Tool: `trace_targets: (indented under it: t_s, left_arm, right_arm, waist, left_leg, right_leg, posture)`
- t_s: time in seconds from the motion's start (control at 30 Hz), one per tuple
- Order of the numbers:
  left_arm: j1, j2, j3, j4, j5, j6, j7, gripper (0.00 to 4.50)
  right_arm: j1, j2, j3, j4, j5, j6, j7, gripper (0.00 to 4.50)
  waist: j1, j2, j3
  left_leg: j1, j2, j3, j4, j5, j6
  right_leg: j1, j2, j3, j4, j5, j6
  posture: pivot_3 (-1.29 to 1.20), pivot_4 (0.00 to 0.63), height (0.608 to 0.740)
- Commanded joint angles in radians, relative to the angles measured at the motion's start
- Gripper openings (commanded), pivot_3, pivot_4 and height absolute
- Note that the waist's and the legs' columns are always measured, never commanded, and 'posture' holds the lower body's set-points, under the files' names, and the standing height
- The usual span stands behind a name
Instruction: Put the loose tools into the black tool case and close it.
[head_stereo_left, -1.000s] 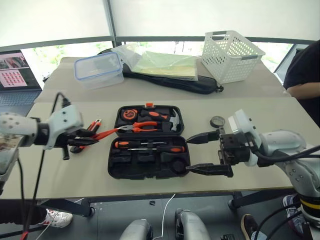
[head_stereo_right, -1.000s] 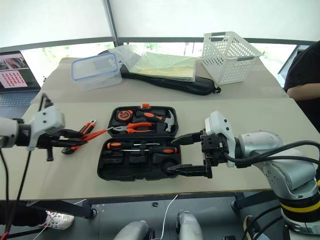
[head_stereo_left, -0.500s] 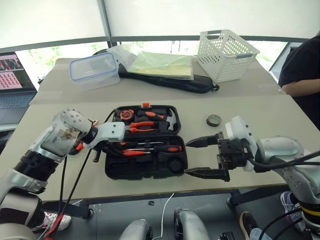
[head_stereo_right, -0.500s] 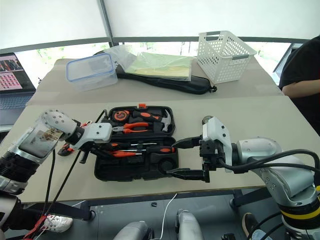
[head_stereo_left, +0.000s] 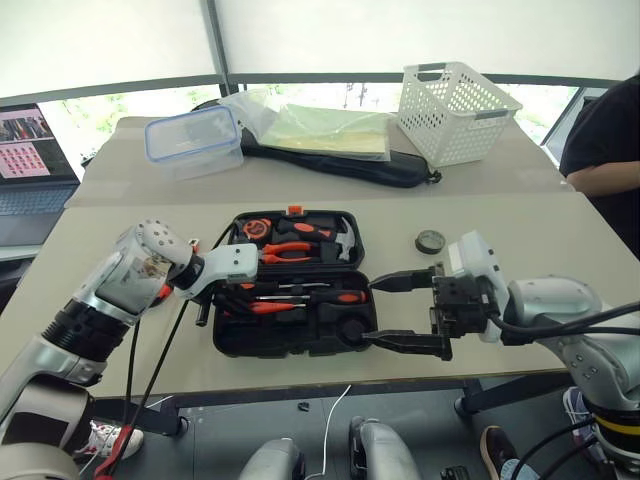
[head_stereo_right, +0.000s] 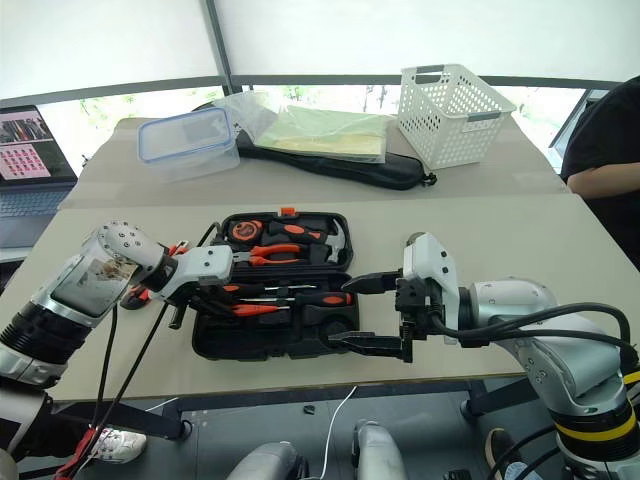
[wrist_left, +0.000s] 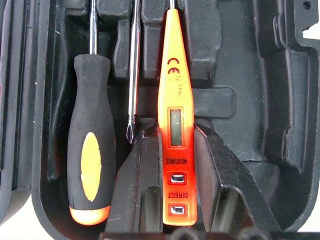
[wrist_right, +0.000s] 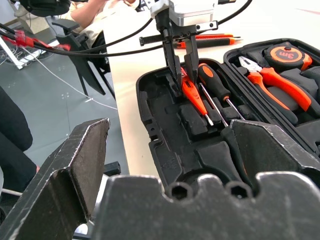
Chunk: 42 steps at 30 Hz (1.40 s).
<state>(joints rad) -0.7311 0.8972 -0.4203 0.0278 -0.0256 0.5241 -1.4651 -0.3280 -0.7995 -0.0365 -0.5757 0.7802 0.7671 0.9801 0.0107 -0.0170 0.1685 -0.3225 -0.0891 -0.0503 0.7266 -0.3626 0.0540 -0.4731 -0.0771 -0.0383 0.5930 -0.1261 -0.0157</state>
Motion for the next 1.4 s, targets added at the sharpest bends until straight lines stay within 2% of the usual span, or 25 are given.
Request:
trace_targets:
  t_s: [0.03,0.1,0.13,0.2,0.37,0.47,0.63,0.87,1.1,1.17,1.2,1.4]
  left_arm:
    - [0.008,-0.001,-0.01,-0.018,0.013,-0.005,-0.009,0.43]
    - [0.013,0.004,0.013,-0.049,-0.03,0.018,-0.037,0.43]
    - [0.015,0.006,0.025,-0.061,-0.05,0.029,-0.049,1.44]
    - [0.012,0.016,0.06,-0.081,-0.093,0.052,-0.07,2.02]
    - [0.017,0.052,0.133,-0.08,-0.149,0.042,-0.077,3.86]
    - [0.035,0.07,0.192,-0.065,-0.177,0.068,-0.045,3.86]
    - [0.055,0.046,0.203,-0.069,-0.19,0.027,-0.025,3.86]
    - [0.04,0.014,0.141,-0.055,-0.153,-0.143,-0.077,3.86]
    - [-0.001,-0.01,0.062,0.02,-0.049,-0.313,-0.097,3.86]
    - [-0.007,-0.018,0.062,0.033,-0.045,-0.335,-0.099,3.33]
    - [-0.009,-0.022,0.062,0.038,-0.044,-0.341,-0.099,3.21]
    - [0.004,-0.015,0.065,0.024,-0.053,-0.341,-0.124,1.14]
  right_arm:
    - [-0.014,0.001,-0.028,-0.021,0.027,-0.016,-0.004,4.5]
    - [-0.012,0.003,-0.027,-0.019,0.03,-0.016,-0.007,4.5]
    - [-0.011,0.003,-0.026,-0.018,0.03,-0.017,-0.007,4.5]
    - [-0.008,0.002,-0.022,-0.016,0.026,-0.02,-0.006,4.5]
    - [-0.006,0.002,-0.021,-0.013,0.03,-0.017,-0.007,4.5]
    - [-0.001,0.0,-0.023,-0.006,0.026,-0.019,-0.007,4.5]
    - [-0.014,0.001,-0.02,0.008,0.024,-0.017,-0.008,4.5]
    - [-0.033,0.012,-0.02,0.028,0.031,-0.011,-0.021,4.5]
    - [-0.02,0.03,-0.026,0.012,0.043,-0.003,-0.059,4.5]
    - [-0.013,0.027,-0.03,0.008,0.046,-0.004,-0.065,4.5]
    - [-0.01,0.026,-0.032,0.006,0.047,-0.004,-0.068,4.5]
    - [-0.012,0.027,-0.045,0.008,0.063,0.003,-0.083,4.5]
  waist:
    - [0.0,0.0,0.0]
    - [0.0,0.0,0.0]
    - [0.0,0.0,0.0]
    - [0.0,0.0,0.0]
    - [-0.002,0.0,0.0]
    - [-0.001,0.0,0.0]
    - [0.001,0.0,0.0]
    - [0.001,0.0,0.0]
    - [0.001,0.0,0.0]
    - [0.0,0.0,0.0]
    - [0.001,0.0,0.0]
    - [0.001,0.0,0.0]
  left_leg:
    - [0.0,0.0,0.0,0.0,0.0,0.0]
    - [0.0,0.0,0.0,0.0,0.0,0.0]
    - [0.0,0.0,0.0,0.0,0.0,0.0]
    - [0.0,0.0,0.0,0.0,0.0,0.0]
    - [0.0,0.0,0.0,0.0,0.0,0.0]
    - [0.0,0.0,0.0,0.0,0.0,0.0]
    - [0.0,0.0,0.0,0.0,0.0,0.0]
    - [0.0,0.0,0.0,0.001,0.0,0.0]
    - [-0.001,0.0,0.0,0.001,0.0,0.0]
    - [-0.001,0.0,0.0,0.001,0.0,0.0]
    - [-0.001,0.0,0.0,0.001,0.0,0.0]
    - [-0.001,0.0,0.0,0.001,0.0,0.0]
  right_leg:
    - [0.0,0.0,0.0,0.0,0.0,0.0]
    - [0.0,0.0,0.0,0.0,0.0,0.0]
    - [0.0,0.0,0.0,0.0,0.0,0.0]
    - [0.0,0.0,0.0,0.0,0.0,0.0]
    - [0.0,0.0,0.0,0.0,0.0,0.0]
    - [0.0,0.0,0.0,0.0,0.0,0.0]
    - [0.0,0.0,0.0,0.0,0.0,0.0]
    - [0.0,0.0,0.0,0.0,0.0,0.0]
    - [0.0,0.0,0.0,0.0,0.0,0.0]
    - [0.0,0.0,0.0,0.0,0.0,0.0]
    - [0.0,0.0,0.0,0.0,0.0,0.0]
    - [0.0,0.0,0.0,0.0,0.0,0.0]
  posture:
    - [0.0,0.15,0.74]
    - [0.0,0.15,0.74]
    - [0.0,0.15,0.74]
    - [0.0,0.15,0.74]
    - [0.0,0.15,0.74]
    - [0.0,0.15,0.74]
    - [0.0,0.15,0.74]
    - [0.0,0.15,0.74]
    - [0.0,0.15,0.74]
    - [0.0,0.15,0.74]
    - [0.0,0.15,0.74]
    - [0.0,0.15,0.74]
